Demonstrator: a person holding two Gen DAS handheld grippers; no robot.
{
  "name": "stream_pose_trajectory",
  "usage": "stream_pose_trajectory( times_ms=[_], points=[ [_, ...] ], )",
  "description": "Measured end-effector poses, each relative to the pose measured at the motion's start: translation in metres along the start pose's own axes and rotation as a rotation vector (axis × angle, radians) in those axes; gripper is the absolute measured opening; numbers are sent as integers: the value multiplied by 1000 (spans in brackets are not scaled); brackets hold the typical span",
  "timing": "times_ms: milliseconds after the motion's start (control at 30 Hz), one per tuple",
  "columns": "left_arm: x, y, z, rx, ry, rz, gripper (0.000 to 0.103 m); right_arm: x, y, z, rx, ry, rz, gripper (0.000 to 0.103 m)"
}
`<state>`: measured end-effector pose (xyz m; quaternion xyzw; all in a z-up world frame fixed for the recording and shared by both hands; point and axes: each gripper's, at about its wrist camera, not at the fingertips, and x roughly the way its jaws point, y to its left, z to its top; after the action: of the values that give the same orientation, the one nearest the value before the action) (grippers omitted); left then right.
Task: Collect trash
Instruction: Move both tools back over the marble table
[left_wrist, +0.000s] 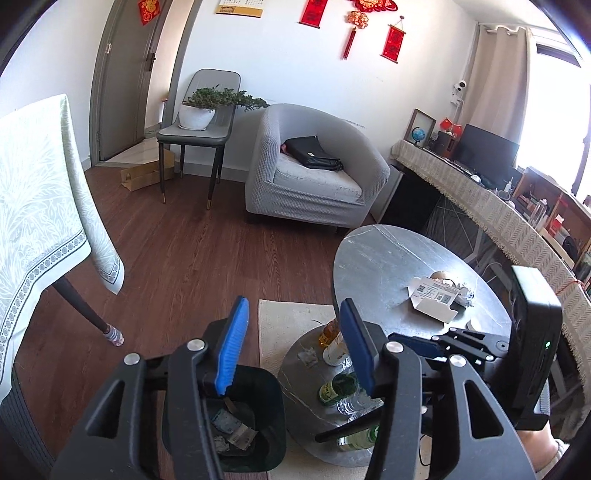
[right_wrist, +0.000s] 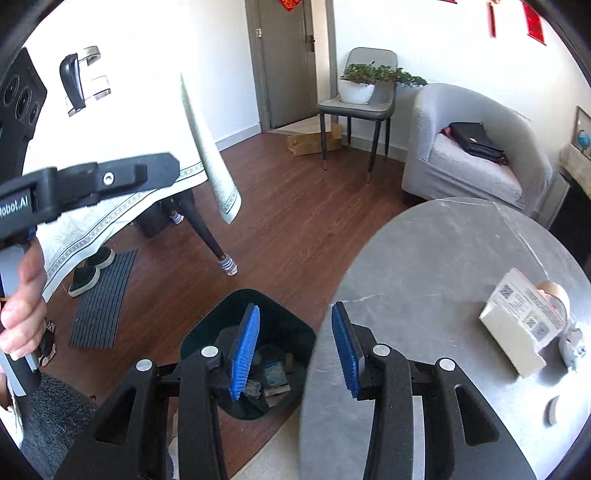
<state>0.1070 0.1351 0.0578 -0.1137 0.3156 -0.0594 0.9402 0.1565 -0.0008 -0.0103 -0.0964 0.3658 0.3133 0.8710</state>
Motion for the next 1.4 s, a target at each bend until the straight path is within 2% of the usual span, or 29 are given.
stream_pose_trajectory(
  times_ms=[200, 400, 500, 633, 733, 1000, 1167, 1400],
  points=[
    [33, -38, -6, 57, 33, -22, 61, -29, -59, -15, 102, -29, -82, 41],
    [57, -92, -13, 174, 32, -37, 74, -52, -108, -36, 212, -48, -150, 41],
    [70, -114, -18, 216, 45, -61, 80, -64, -125, -48, 239, -60, -187, 52],
    [87, -133, -22, 231, 67, -84, 87, -77, -145, -62, 272, -61, -215, 60],
    [99, -148, -25, 257, 90, -95, 94, -83, -160, -72, 308, -60, -214, 61],
    [138, -182, -34, 309, 184, -110, 94, -92, -185, -90, 395, -56, -193, 63],
    [157, -191, -27, 296, 209, -125, 95, -99, -191, -93, 422, -64, -174, 63],
    [175, -208, -20, 329, 225, -153, 95, -98, -195, -97, 434, -55, -160, 63]
  ],
)
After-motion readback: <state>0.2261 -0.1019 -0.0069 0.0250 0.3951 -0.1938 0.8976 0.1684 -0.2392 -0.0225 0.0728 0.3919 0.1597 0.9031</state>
